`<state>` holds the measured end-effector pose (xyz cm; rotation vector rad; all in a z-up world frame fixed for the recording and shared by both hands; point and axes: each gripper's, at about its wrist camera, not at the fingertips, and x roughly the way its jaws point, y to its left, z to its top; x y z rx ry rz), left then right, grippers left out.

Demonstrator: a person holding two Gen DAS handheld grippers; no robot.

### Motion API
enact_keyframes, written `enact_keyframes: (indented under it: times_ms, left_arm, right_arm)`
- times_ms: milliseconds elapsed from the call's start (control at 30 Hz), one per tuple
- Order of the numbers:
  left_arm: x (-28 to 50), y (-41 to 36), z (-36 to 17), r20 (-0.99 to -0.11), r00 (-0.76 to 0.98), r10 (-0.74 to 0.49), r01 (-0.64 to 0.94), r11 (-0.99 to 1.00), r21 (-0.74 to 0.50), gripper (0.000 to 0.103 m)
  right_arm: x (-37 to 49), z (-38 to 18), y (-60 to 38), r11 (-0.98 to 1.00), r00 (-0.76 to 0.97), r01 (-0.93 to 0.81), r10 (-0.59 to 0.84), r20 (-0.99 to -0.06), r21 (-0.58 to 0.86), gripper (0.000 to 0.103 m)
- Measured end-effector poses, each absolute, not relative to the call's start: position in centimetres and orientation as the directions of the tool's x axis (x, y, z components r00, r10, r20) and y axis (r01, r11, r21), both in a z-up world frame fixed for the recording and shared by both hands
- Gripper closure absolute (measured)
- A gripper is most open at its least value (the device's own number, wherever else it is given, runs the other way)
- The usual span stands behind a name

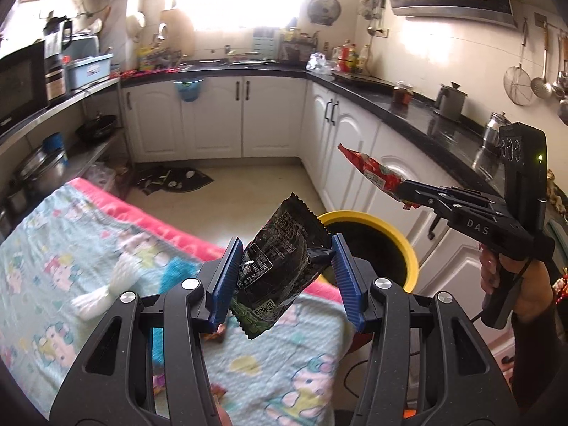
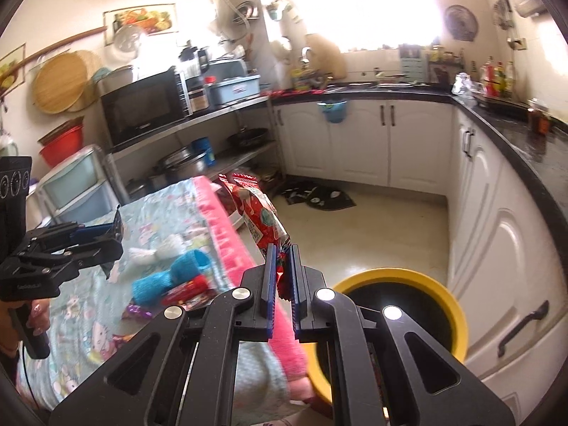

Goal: Collect trash
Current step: 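Carry the red wrapper and dark wrapper over the yellow bin with both tools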

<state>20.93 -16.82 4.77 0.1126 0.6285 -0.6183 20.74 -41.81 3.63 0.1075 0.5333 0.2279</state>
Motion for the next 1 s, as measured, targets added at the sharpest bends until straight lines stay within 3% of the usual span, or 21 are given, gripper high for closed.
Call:
enact_keyframes:
  times_ms: [433,1000]
  left_arm:
    - [23.5,-22.3,4.5,-0.566,0.579,-0.587,0.634,0.761,-0.139,0.06]
    - [27.6,-28.6,0.8,-0.601,0.491,-0.631,0.652,0.723,-0.227,0.06]
  right_arm:
    - [19.8,3.6,-46.8,0.986,0.871,-0.052,0.122,-0.476,0.158,0.096]
    - [20.2,1.0,-50.9,0.984,0.848,0.088,0.006,-0.53,0.153,0.096]
